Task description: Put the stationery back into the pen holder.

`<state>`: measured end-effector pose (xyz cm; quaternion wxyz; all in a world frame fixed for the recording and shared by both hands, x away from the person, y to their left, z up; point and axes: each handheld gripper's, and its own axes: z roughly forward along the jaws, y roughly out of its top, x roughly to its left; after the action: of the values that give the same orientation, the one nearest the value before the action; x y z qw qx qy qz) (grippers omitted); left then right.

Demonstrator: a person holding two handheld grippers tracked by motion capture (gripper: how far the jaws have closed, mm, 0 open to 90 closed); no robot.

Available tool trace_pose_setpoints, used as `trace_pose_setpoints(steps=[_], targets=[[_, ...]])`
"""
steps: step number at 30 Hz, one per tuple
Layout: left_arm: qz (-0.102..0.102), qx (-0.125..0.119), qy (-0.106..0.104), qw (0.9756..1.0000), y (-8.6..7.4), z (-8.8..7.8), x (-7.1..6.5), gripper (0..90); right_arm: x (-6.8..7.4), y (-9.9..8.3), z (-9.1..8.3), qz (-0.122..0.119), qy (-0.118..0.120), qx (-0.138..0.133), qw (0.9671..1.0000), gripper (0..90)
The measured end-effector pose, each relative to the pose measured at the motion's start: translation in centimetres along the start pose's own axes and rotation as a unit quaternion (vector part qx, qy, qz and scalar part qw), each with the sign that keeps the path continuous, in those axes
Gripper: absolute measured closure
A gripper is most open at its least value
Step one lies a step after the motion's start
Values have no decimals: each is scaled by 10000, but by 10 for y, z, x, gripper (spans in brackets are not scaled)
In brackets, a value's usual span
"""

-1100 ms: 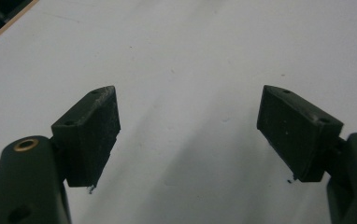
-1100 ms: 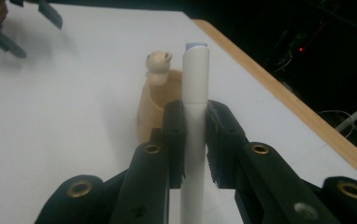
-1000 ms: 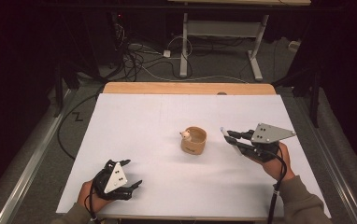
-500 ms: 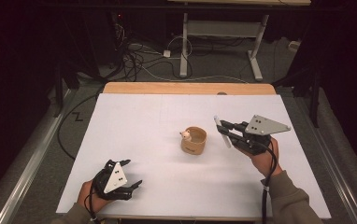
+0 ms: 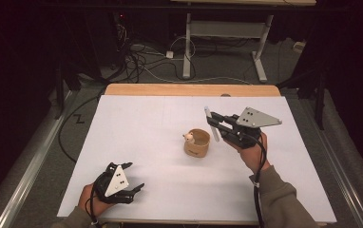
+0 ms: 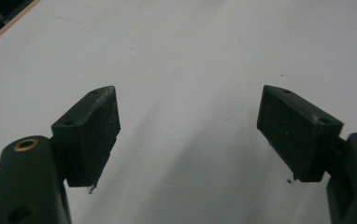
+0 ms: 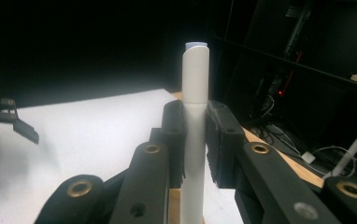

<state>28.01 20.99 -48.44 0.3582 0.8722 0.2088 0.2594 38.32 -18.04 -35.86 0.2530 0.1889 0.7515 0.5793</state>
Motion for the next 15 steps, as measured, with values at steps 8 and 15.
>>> trace_pose_setpoints(steps=[8, 15], targets=[[-5, -17, -5, 10000, 0, -1, 0, 207, 3, 7, 14, 16, -2, -110, 9999, 791], [19, -19, -8, 10000, 0, -2, 1, 207, 7, 5, 27, 80, 14, -146, 9999, 790]])
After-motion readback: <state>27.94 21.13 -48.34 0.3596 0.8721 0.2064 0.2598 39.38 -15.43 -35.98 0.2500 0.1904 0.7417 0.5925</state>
